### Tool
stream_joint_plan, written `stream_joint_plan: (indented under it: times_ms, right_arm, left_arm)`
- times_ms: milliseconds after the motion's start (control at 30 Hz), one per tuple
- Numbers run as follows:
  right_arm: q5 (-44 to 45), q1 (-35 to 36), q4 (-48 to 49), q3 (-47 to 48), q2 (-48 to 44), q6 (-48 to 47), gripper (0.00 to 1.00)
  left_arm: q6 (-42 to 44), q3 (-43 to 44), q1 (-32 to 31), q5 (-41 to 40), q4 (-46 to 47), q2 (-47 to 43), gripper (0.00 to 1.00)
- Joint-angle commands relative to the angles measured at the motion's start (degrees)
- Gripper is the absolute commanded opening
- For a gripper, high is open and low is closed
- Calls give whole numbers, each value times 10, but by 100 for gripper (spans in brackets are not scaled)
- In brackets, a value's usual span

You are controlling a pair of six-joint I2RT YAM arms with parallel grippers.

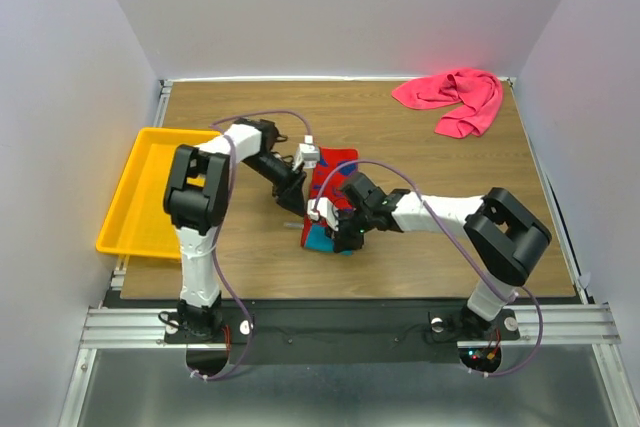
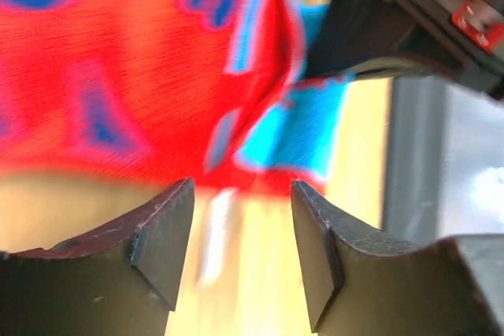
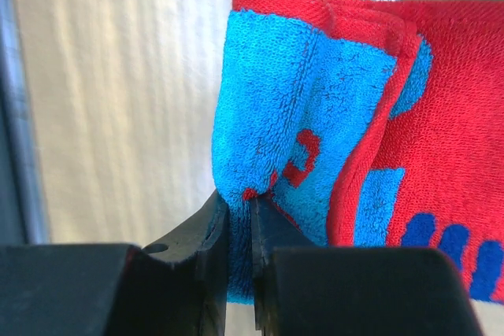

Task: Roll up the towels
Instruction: Roll the towel

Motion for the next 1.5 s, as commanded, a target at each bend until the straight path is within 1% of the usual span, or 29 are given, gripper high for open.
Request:
stream_joint_plan:
  times_ms: [0,67,167,200,233,267,300,333,367,400,433,467,500,567,600,633,667,733,767,800,833,967,1000,1067,1100,1233,1367,1467]
  right_arm:
    - [-75,6,-70,28,26,72,1]
    - [-120,-2,-79,47,42,112,1]
    - [-169,-26,-89,61,72,143,1]
    - [-196,-42,-96,70,80,147,1]
    - [-207,-49,-100,77,90,151,1]
    - [-238,-64,-105,90,114,157,1]
    - [-254,-64,-109,90,123,160,1]
    - [-270,-76,-119,106,137,167,2]
    - [-302,-82,-126,116,149,168,3]
    - [-318,-90,-135,127,176,166,3]
    - [-346,-93,-145,142,188,170,3]
    - [-357,-95,-151,150,199,169,4]
    - [-364,-98,-161,164,221,168,4]
    - [-377,-99,-168,176,239,168,4]
    - [-383,-100,-171,180,247,168,4]
    - [-390,-103,-177,188,260,170,4]
    - [-399,-104,-179,192,266,171,4]
    - [-404,-108,-186,198,276,174,5]
    - [-404,-109,-188,200,282,176,6]
    - [-405,-110,-188,206,287,178,6]
    - [-407,-112,-193,207,293,181,6]
    - [-419,-118,-200,219,305,187,7]
    - [-424,-118,-202,225,311,188,7]
    - [-436,-119,-205,230,317,193,7]
    - [-438,-120,-208,236,323,194,8]
    - [-440,-119,-212,243,330,192,8]
    - [-440,-120,-219,245,329,186,9]
    - [-432,-120,-225,244,327,181,9]
  left_arm:
    - [24,7,62,-33,13,-91,64]
    - [19,-22,107,-29,39,-121,65]
    - [4,-72,148,-34,80,-203,65]
    - [-10,-113,167,-43,117,-257,65]
    - [-16,-136,173,-52,138,-286,66]
    - [-20,-185,177,-74,177,-355,66]
    - [-23,-212,175,-83,198,-356,66]
    - [-27,-240,175,-90,219,-430,69]
    - [-28,-296,173,-97,263,-468,71]
    - [-28,-323,163,-116,282,-541,76]
    - [-12,-371,152,-130,305,-574,77]
    - [-6,-395,135,-148,317,-604,79]
    - [0,-415,100,-181,327,-655,81]
    - [6,-474,52,-213,355,-694,83]
    - [12,-491,29,-245,363,-708,83]
    - [9,-507,-25,-262,376,-729,83]
    - [4,-536,-48,-278,408,-736,83]
    - [-9,-558,-97,-318,441,-738,83]
    - [-10,-567,-142,-330,457,-734,83]
    - [-9,-576,-161,-351,479,-727,83]
    - [-10,-579,-195,-359,495,-709,83]
    - [-21,-581,-245,-376,525,-669,83]
    - [-20,-581,-271,-385,535,-652,83]
    - [-17,-579,-294,-395,552,-639,83]
    - [-17,-580,-316,-406,558,-625,83]
    - [-7,-581,-347,-426,589,-585,80]
    - [-5,-576,-354,-435,612,-541,76]
    - [-20,-568,-355,-445,620,-504,70]
